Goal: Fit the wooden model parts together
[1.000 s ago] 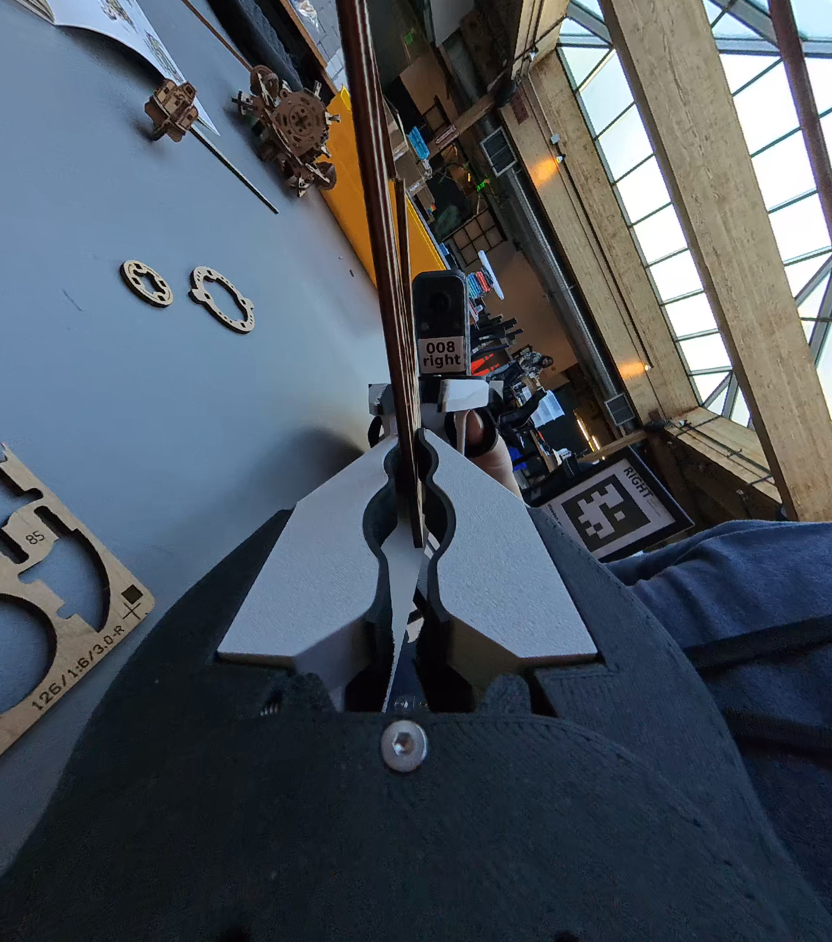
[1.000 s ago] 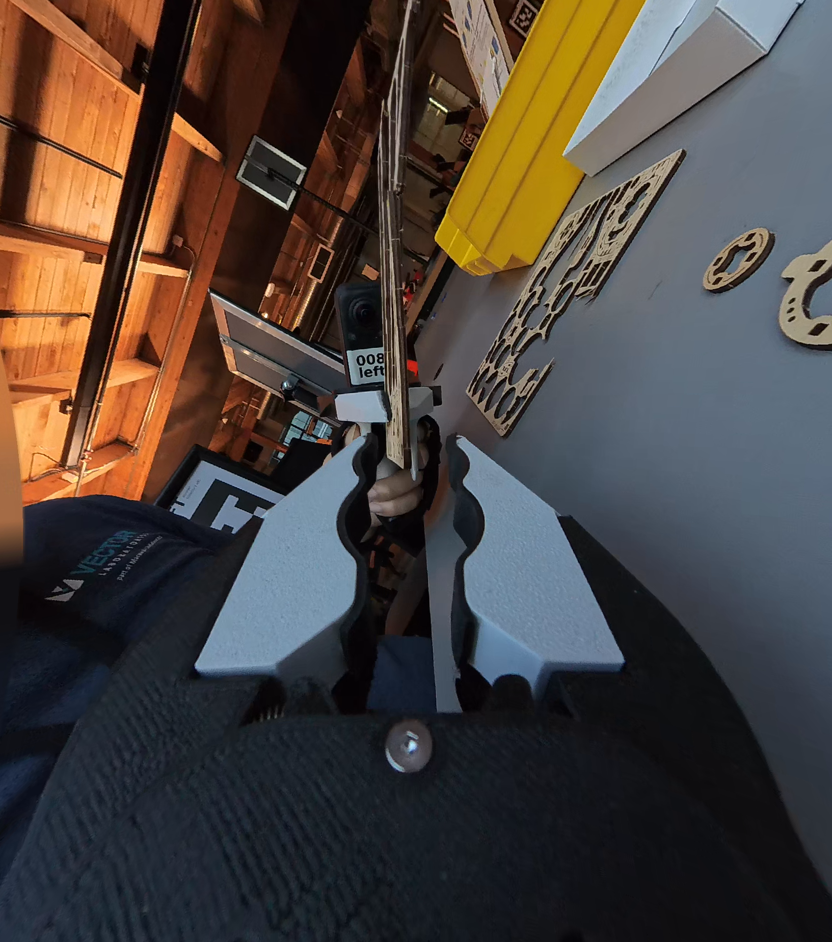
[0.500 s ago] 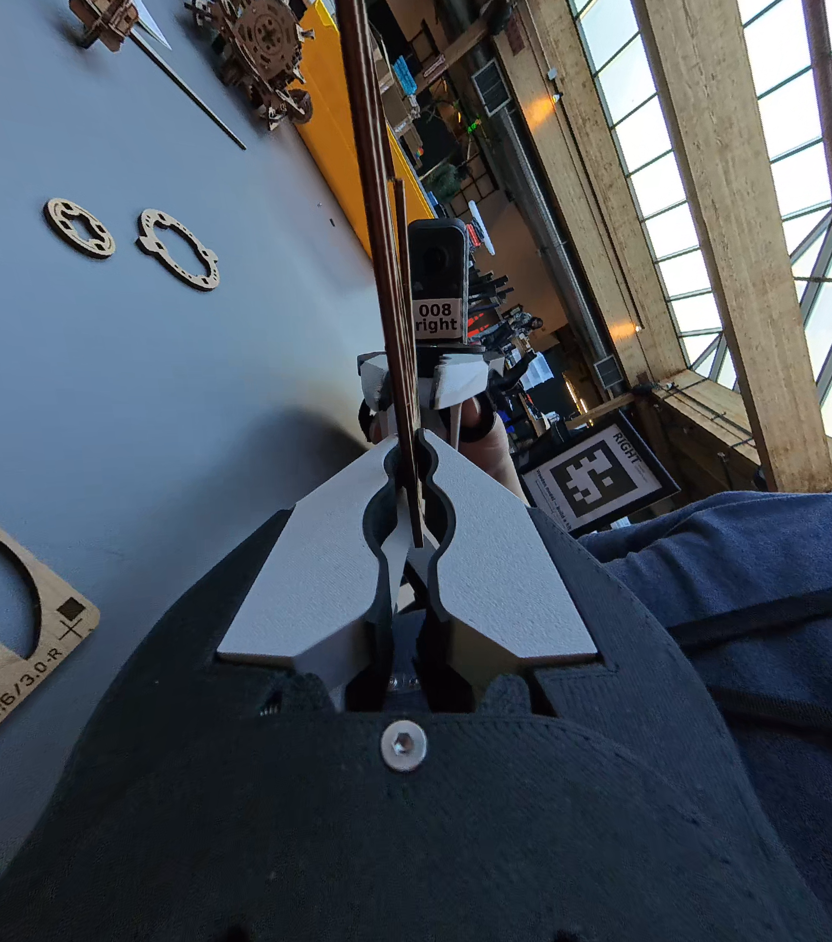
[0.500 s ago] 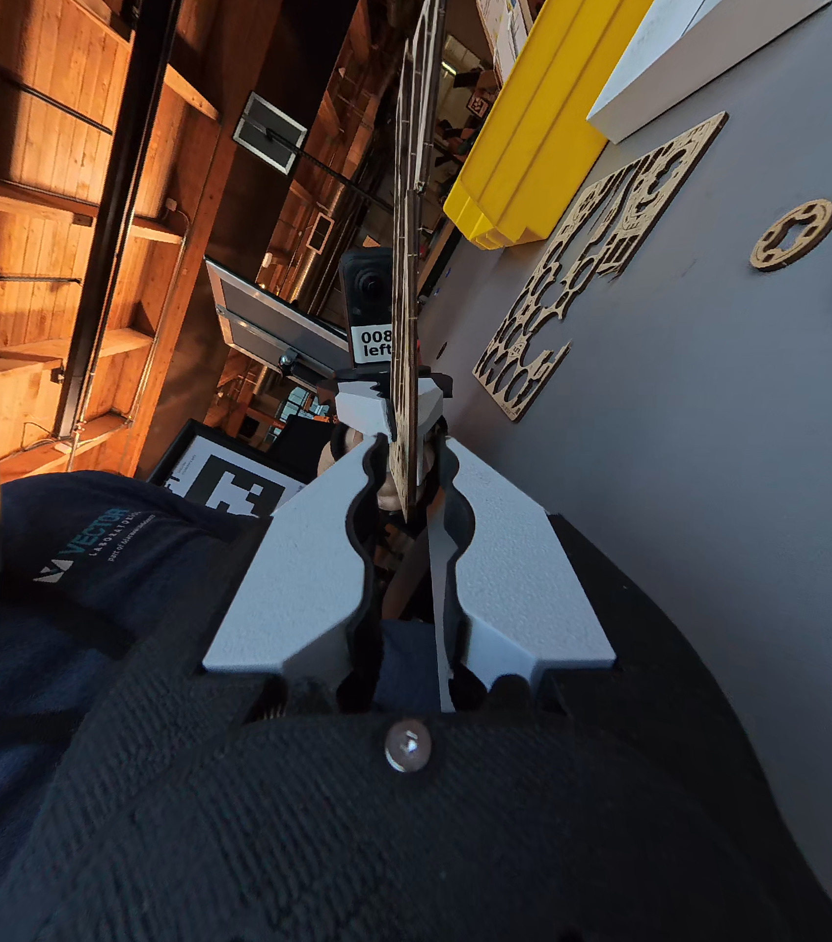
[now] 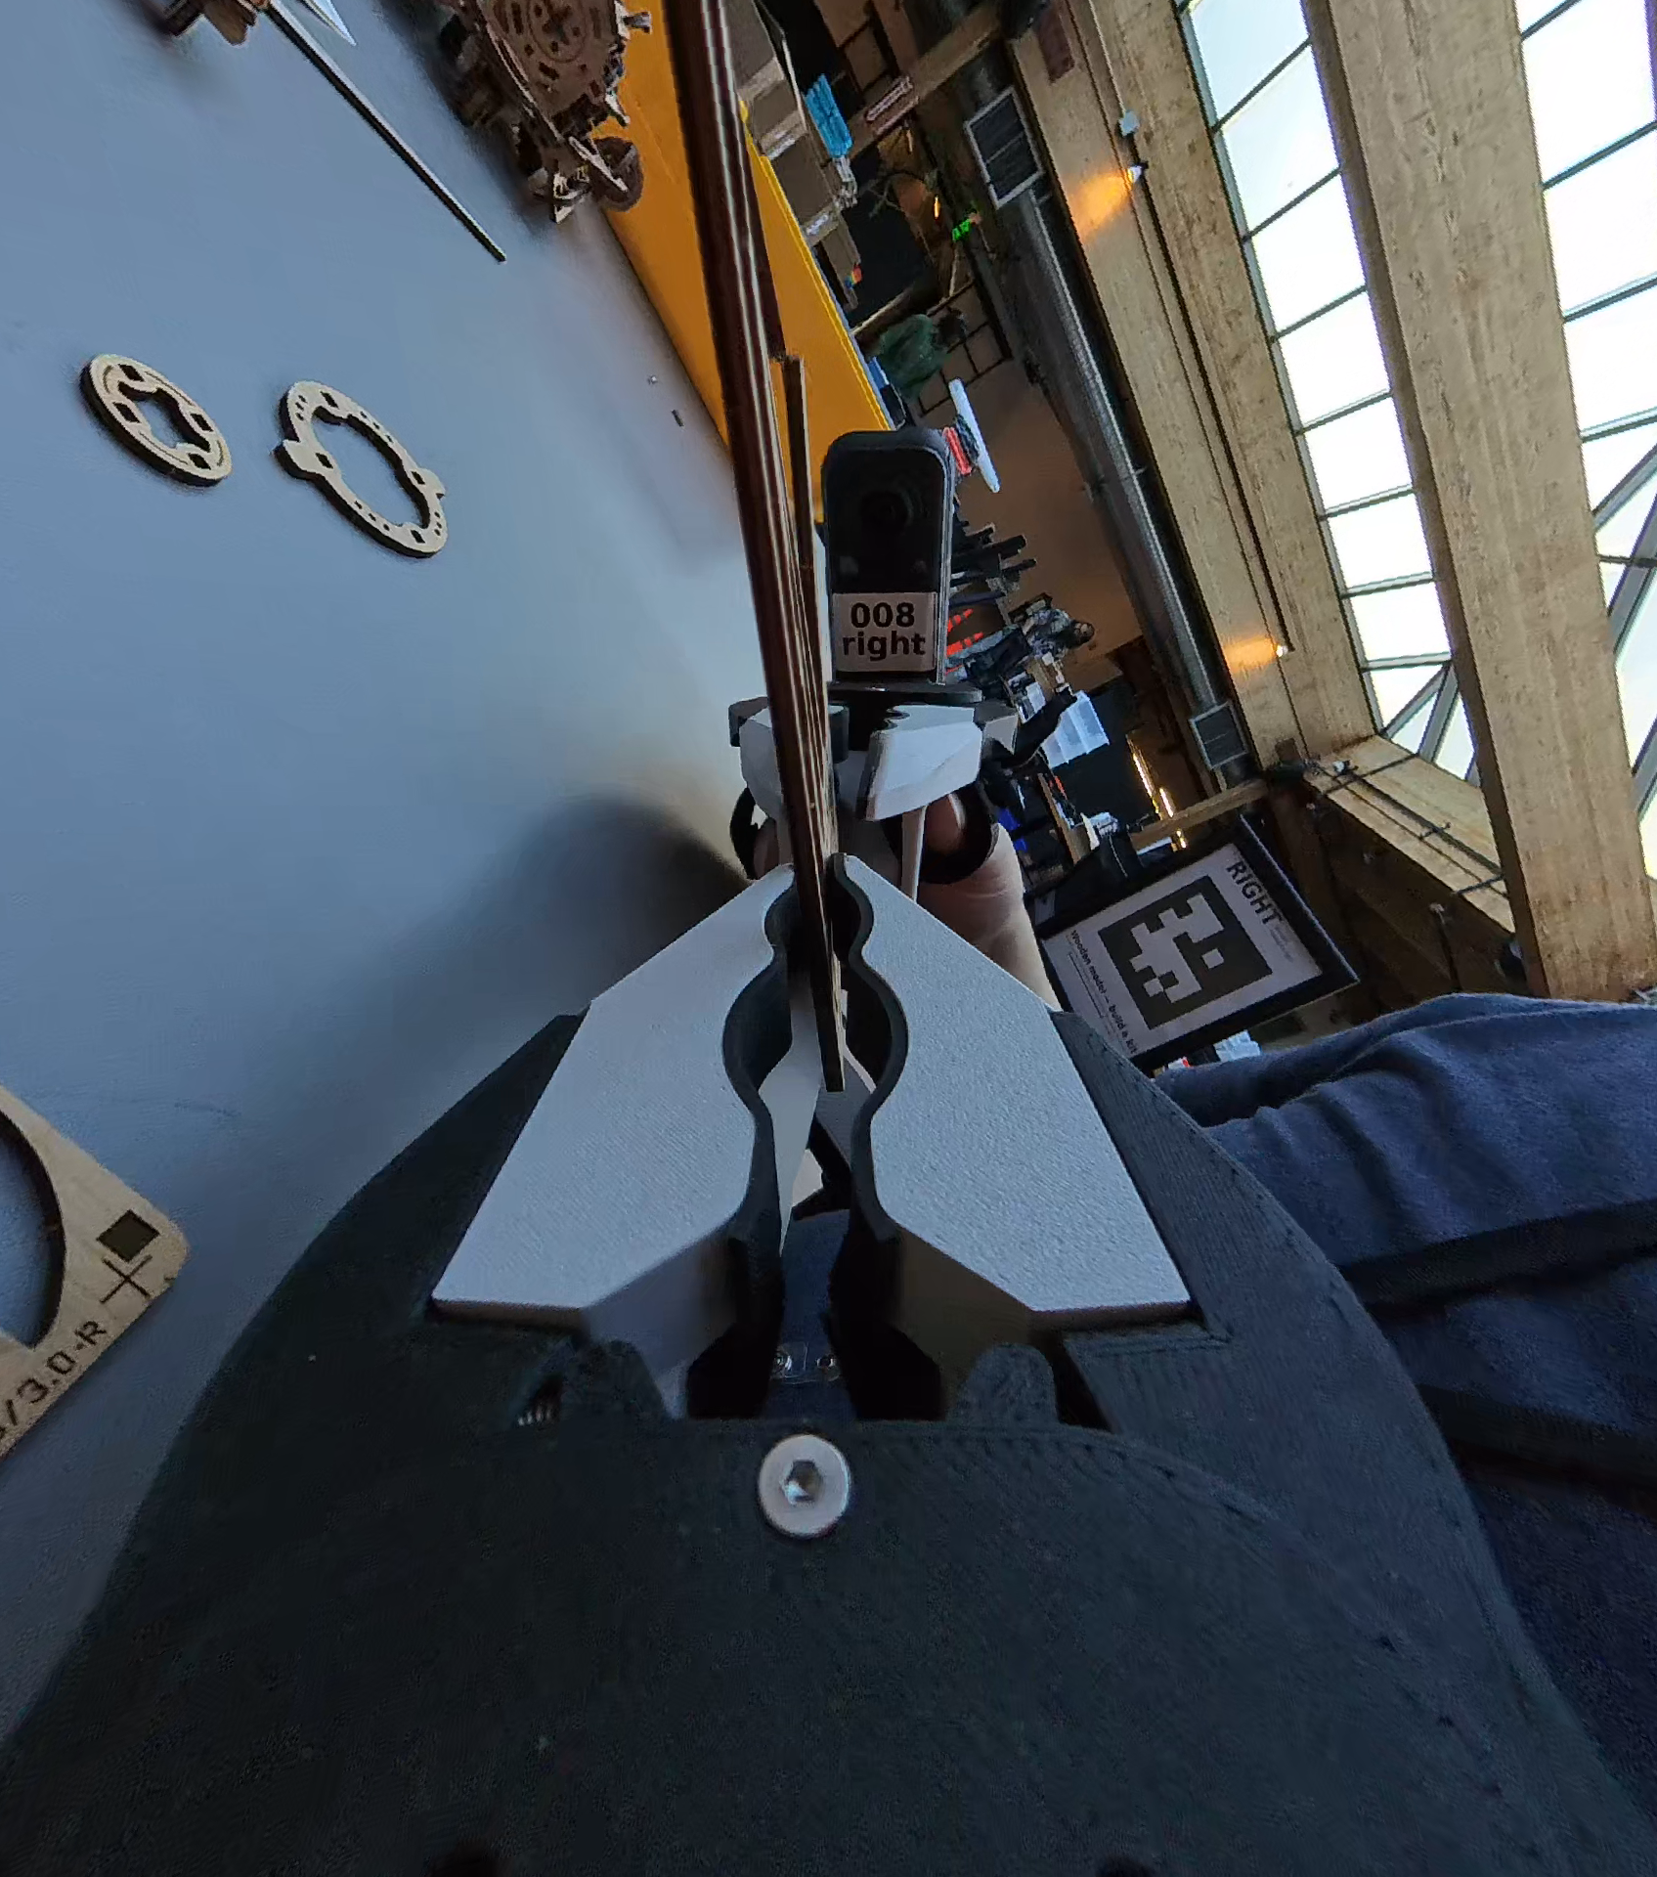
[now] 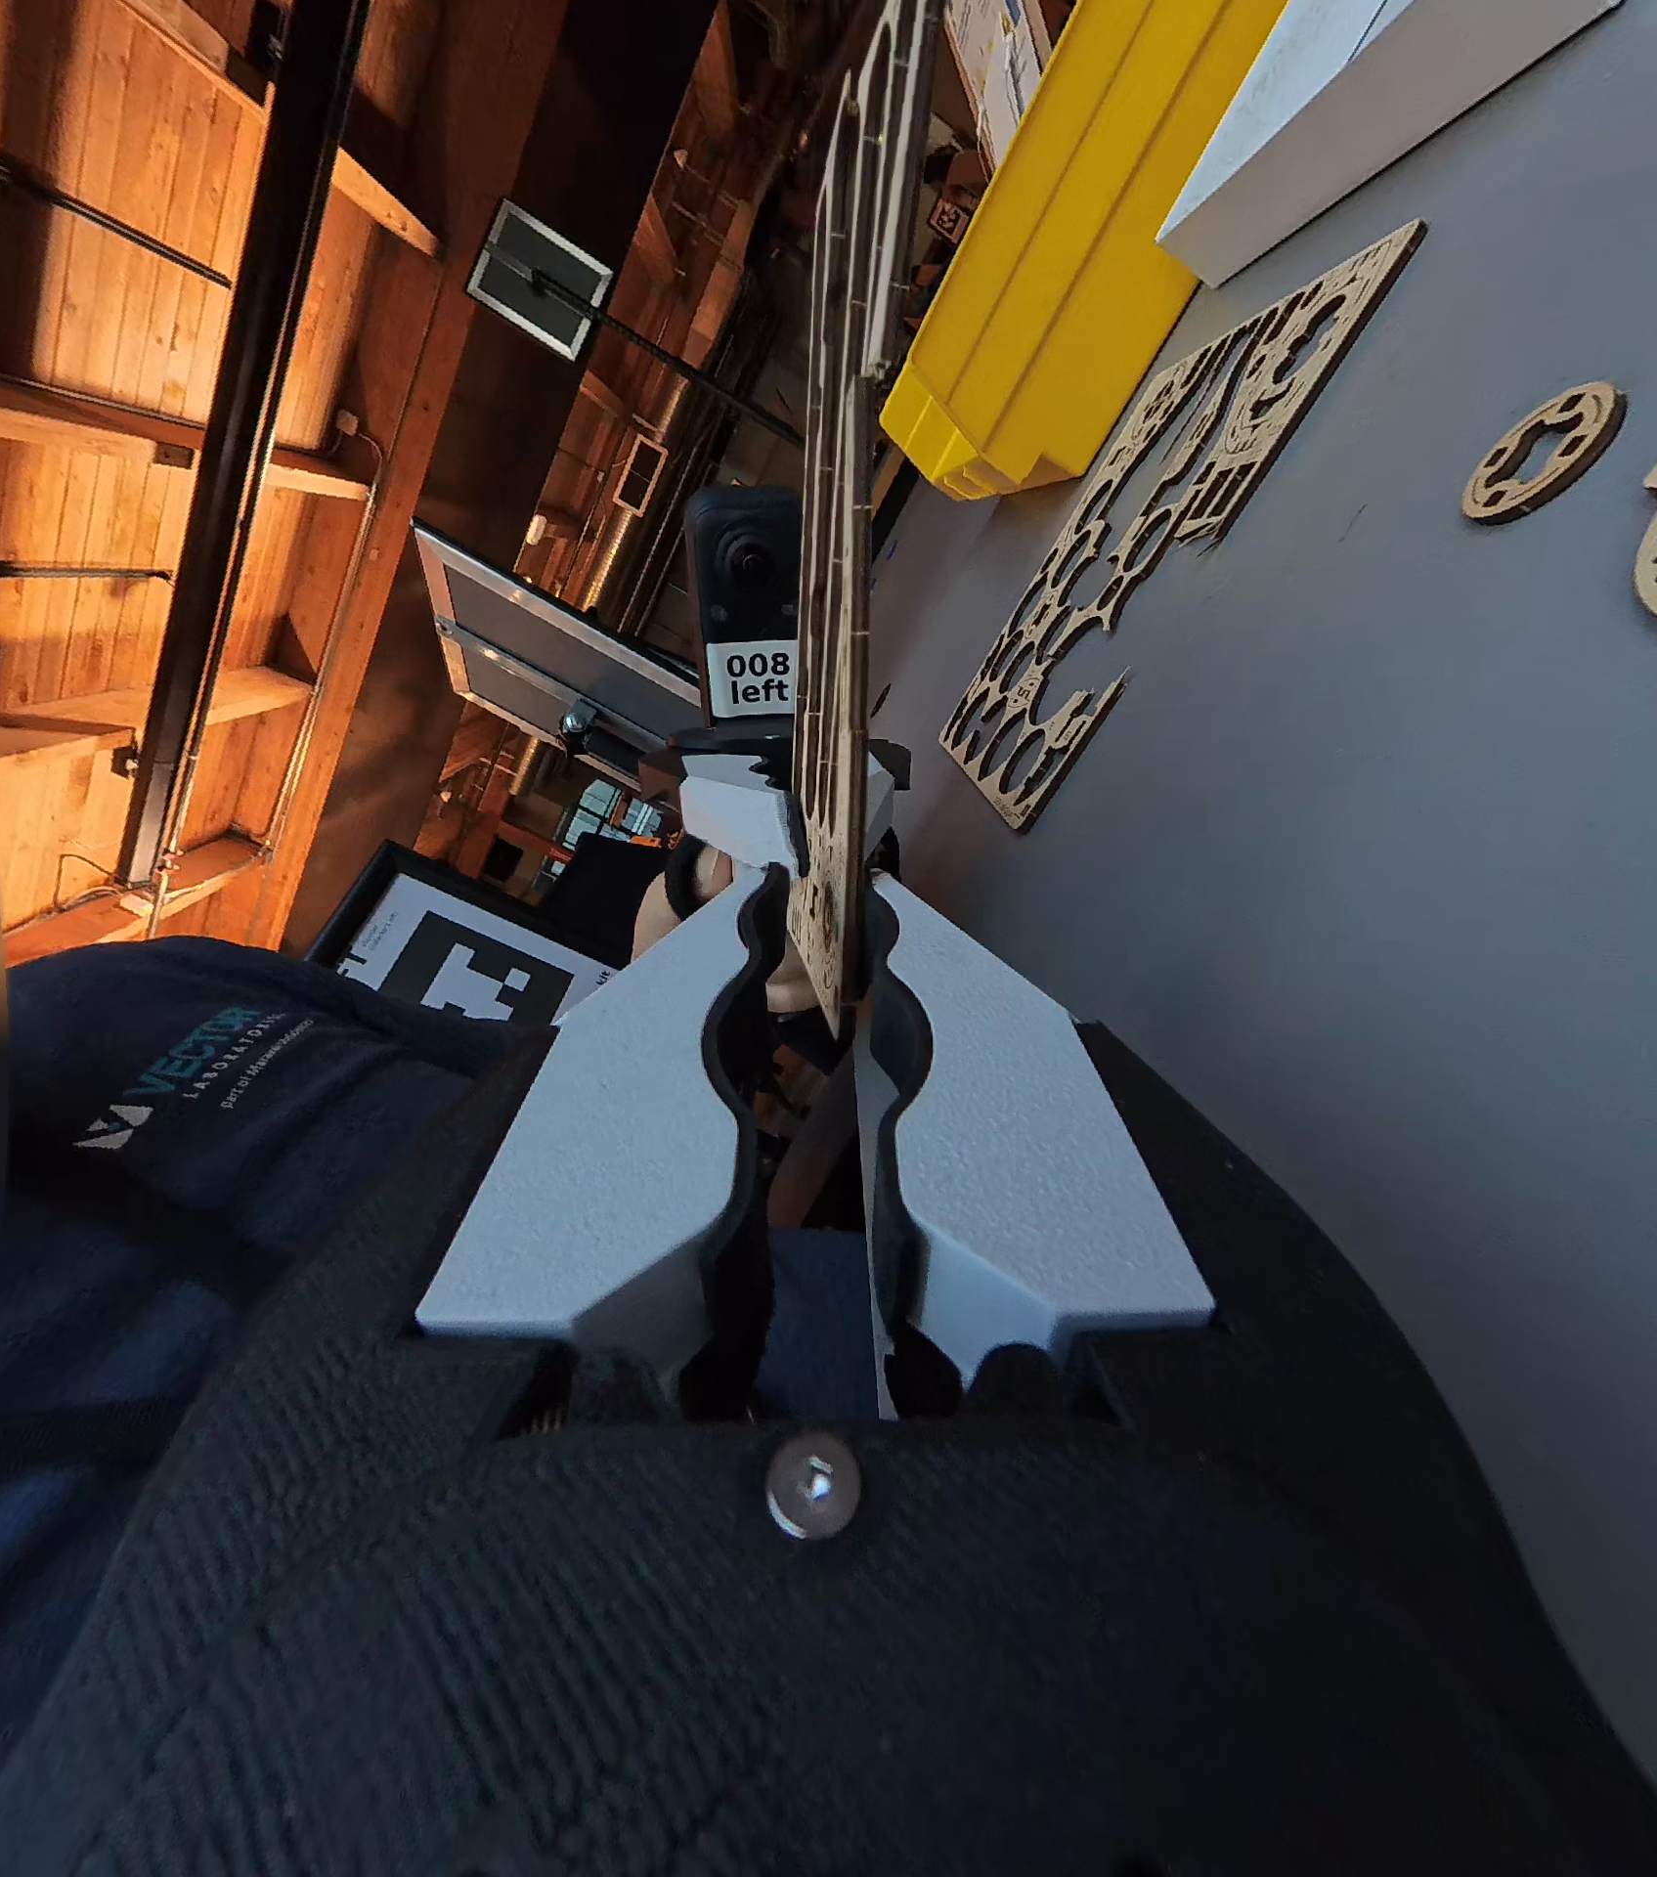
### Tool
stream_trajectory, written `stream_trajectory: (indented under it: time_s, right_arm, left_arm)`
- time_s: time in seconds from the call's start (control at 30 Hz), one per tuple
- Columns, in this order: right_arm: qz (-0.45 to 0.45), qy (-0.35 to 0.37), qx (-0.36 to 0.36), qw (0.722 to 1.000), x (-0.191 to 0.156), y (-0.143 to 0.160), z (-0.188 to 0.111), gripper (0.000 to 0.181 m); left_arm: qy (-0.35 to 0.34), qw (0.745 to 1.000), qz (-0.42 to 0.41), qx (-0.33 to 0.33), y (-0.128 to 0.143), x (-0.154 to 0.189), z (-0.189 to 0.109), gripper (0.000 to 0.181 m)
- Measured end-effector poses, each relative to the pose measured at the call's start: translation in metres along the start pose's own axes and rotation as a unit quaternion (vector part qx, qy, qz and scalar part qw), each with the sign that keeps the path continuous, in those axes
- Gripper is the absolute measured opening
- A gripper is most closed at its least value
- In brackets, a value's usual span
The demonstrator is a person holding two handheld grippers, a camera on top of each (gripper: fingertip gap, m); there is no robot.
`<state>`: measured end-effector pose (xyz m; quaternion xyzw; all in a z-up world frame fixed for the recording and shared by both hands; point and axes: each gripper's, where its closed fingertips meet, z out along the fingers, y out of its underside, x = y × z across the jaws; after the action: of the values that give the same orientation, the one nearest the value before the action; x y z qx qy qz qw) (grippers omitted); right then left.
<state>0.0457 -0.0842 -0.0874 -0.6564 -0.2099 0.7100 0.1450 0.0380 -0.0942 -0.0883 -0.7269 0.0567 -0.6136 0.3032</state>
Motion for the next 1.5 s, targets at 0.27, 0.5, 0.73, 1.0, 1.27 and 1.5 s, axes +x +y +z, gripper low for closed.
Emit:
stream_trajectory:
  time_s: [0.27,0.5,0.73,1.0,1.27,1.5]
  right_arm:
    - [0.003,0.005,0.005,1.000,0.003,-0.002,-0.002,0.011]
    - [0.010,0.005,0.015,1.000,0.004,-0.002,0.001,0.011]
    - [0.013,0.007,0.009,1.000,0.006,-0.003,0.001,0.002]
    - [0.017,-0.003,-0.003,1.000,0.004,0.001,0.004,0.000]
    - [0.011,-0.015,-0.035,0.999,0.001,0.006,0.004,0.000]
    - [0.021,-0.005,0.040,0.999,0.005,-0.020,0.005,0.032]
  left_arm:
    - [0.006,1.000,-0.006,0.002,-0.002,-0.001,0.005,0.001]
    - [0.006,1.000,-0.013,0.010,-0.003,-0.004,0.008,0.001]
    - [0.005,1.000,-0.011,0.010,-0.003,-0.004,0.009,0.001]
    - [0.011,1.000,0.001,0.009,-0.003,-0.002,0.009,0.003]
    - [0.037,0.999,-0.009,0.013,-0.006,0.003,0.009,0.008]
    - [0.034,0.997,-0.013,0.073,-0.026,0.005,0.005,0.001]
